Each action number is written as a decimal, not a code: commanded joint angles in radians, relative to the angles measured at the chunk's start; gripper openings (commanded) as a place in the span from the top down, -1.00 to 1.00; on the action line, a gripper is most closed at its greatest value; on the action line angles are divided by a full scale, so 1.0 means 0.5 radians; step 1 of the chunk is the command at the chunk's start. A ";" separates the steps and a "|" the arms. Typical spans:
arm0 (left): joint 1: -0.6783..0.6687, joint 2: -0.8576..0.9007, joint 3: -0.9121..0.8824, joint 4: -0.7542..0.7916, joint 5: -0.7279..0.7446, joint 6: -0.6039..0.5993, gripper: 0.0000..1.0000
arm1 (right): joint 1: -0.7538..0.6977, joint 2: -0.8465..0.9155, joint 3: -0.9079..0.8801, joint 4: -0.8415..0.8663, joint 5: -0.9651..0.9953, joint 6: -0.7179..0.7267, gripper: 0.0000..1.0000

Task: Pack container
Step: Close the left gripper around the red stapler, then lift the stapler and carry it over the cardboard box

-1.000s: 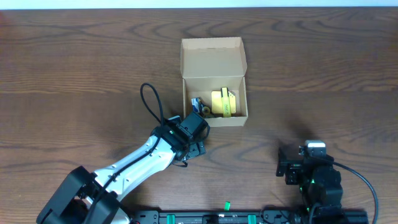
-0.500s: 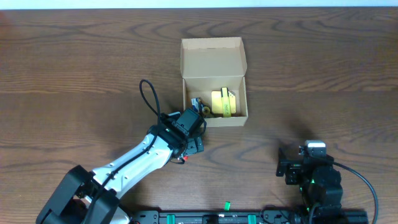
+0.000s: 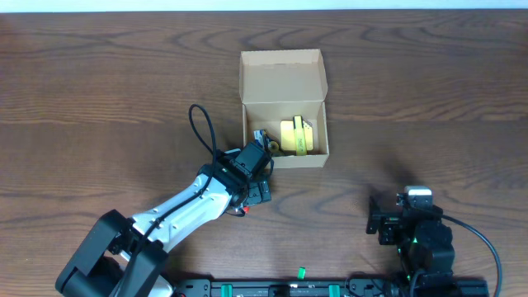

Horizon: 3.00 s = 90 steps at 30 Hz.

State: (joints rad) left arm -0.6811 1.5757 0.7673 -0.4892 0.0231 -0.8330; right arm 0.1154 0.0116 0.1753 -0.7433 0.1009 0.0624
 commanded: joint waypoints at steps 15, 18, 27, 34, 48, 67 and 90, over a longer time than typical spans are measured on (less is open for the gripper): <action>0.015 0.014 -0.017 0.002 -0.006 0.053 -0.37 | -0.014 -0.014 -0.024 -0.010 -0.008 -0.031 -0.98; 0.015 0.014 -0.017 0.002 -0.006 0.053 -0.19 | -0.014 -0.014 -0.024 -0.010 -0.008 -0.031 -0.98; 0.015 0.014 -0.017 0.001 -0.005 0.052 0.24 | -0.014 -0.014 -0.024 -0.010 -0.008 -0.031 -0.99; 0.015 0.014 -0.017 0.001 0.001 0.052 0.47 | -0.014 -0.014 -0.024 -0.011 -0.008 -0.031 -0.99; 0.015 -0.108 -0.012 -0.011 -0.009 0.052 0.57 | -0.014 -0.014 -0.024 -0.010 -0.008 -0.031 -0.99; 0.015 -0.421 -0.012 -0.129 -0.204 0.050 0.56 | -0.014 -0.014 -0.024 -0.010 -0.008 -0.031 -0.98; 0.031 -0.459 0.564 -0.201 -0.362 0.589 0.46 | -0.014 -0.014 -0.024 -0.010 -0.008 -0.031 -0.99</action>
State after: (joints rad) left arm -0.6746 1.3006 0.9894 -0.5900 -0.1318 -0.6113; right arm 0.1154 0.0120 0.1753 -0.7433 0.1009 0.0624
